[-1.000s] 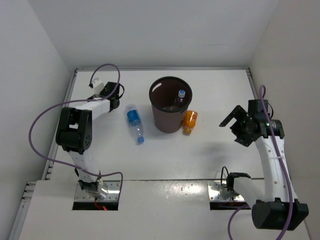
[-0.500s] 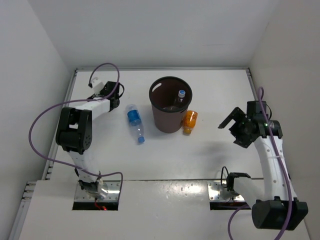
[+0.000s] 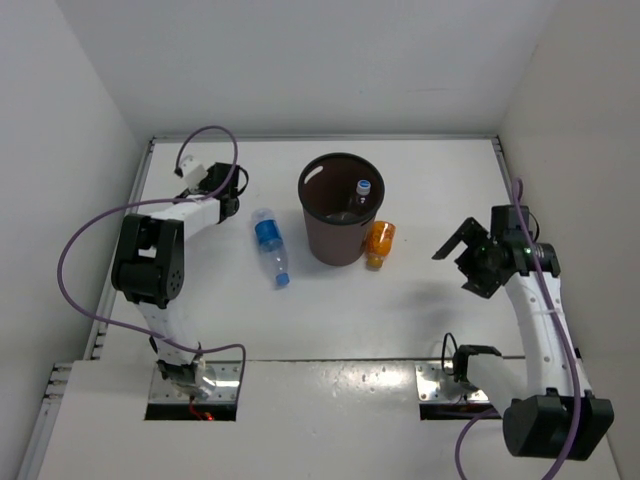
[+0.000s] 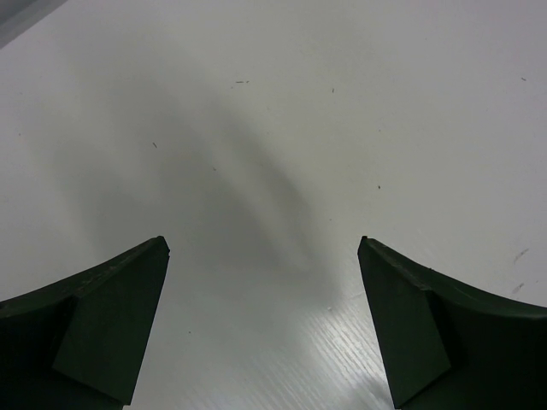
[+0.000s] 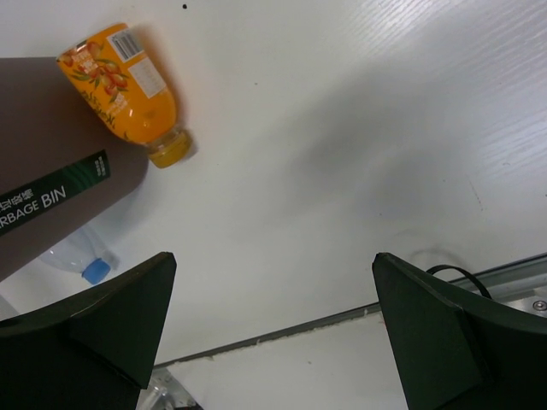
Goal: Put the plastic bottles in the bin
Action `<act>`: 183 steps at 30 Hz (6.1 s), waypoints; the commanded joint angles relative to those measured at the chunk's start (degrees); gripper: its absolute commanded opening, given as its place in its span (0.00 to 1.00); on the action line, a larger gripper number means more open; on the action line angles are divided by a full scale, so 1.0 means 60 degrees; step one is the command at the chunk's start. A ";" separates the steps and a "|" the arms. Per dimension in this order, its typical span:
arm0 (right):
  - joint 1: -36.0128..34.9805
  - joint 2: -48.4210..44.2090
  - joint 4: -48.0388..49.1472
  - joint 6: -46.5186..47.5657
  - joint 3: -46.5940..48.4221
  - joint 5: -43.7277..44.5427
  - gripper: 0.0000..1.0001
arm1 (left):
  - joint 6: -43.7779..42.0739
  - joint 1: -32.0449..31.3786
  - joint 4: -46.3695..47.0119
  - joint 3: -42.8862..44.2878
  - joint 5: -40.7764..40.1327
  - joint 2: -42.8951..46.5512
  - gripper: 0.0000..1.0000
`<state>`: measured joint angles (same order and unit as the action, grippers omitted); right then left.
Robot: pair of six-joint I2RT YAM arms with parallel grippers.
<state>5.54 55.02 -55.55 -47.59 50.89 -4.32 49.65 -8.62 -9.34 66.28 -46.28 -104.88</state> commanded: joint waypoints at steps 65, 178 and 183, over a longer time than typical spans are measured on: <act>-0.1627 0.9739 0.4351 0.0388 0.3720 -0.3866 1.00 | 0.0572 -0.1609 0.0151 -0.0939 0.2981 0.1455 1.00; -0.4616 0.4554 0.2447 0.1560 0.8011 0.3488 1.00 | -0.0364 -0.2402 0.0240 -0.0682 0.2021 0.2568 0.46; -0.4424 0.4731 0.2447 0.1560 0.8114 0.3488 1.00 | -0.0452 -0.1538 0.0763 0.1328 0.1488 0.2876 0.46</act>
<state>-21.78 82.87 -42.92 -37.58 98.43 16.43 48.49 -20.91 -8.12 68.18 -31.07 -91.50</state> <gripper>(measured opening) 0.997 0.609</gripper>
